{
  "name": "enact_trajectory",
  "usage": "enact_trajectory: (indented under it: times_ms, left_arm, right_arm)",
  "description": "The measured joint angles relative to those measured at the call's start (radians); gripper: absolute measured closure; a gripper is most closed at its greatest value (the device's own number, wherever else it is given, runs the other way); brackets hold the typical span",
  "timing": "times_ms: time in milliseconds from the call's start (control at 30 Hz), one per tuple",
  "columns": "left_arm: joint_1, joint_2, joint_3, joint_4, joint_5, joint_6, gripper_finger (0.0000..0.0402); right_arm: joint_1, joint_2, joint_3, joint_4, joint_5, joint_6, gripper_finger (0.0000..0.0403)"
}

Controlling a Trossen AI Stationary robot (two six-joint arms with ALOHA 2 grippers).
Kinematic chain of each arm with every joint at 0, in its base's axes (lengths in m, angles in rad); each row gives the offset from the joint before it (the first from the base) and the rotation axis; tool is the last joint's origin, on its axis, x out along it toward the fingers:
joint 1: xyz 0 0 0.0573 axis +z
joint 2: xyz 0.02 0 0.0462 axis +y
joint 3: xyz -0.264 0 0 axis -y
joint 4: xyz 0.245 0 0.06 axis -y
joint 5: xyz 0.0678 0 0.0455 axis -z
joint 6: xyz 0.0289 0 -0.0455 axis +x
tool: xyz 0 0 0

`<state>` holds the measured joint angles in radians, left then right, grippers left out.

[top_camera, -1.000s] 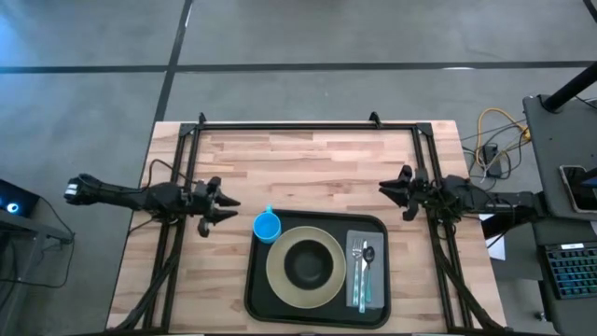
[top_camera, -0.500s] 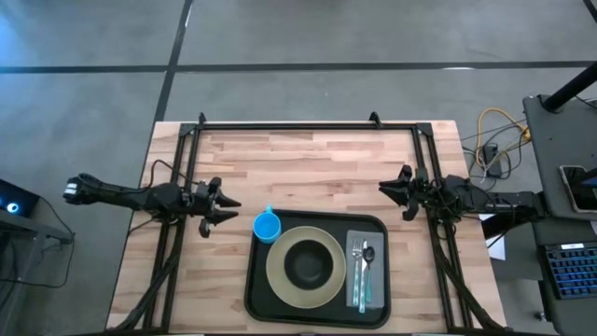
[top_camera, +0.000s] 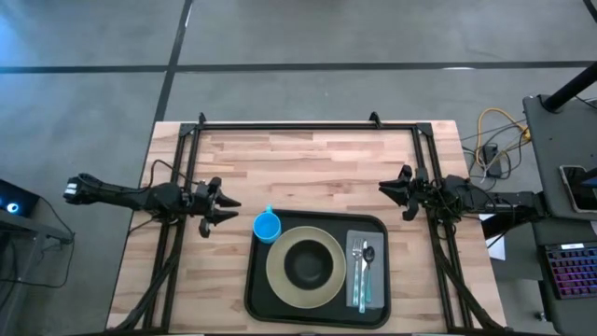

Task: Set up tray
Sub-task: Return to Home Position

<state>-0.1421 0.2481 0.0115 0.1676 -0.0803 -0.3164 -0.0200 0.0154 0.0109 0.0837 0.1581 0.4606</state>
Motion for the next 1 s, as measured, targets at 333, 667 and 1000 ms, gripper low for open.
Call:
enact_trajectory:
  times_ms: [333,667,1000]
  left_arm:
    - [0.0,0.0,0.0,0.0,0.0,0.0,0.0271]
    - [0.0,0.0,0.0,0.0,0.0,0.0,0.0271]
    - [0.0,0.0,0.0,0.0,0.0,0.0,0.0271]
  right_arm:
    - [0.0,0.0,0.0,0.0,0.0,0.0,0.0328]
    - [0.0,0.0,0.0,0.0,0.0,0.0,0.0334]
    - [0.0,0.0,0.0,0.0,0.0,0.0,0.0324]
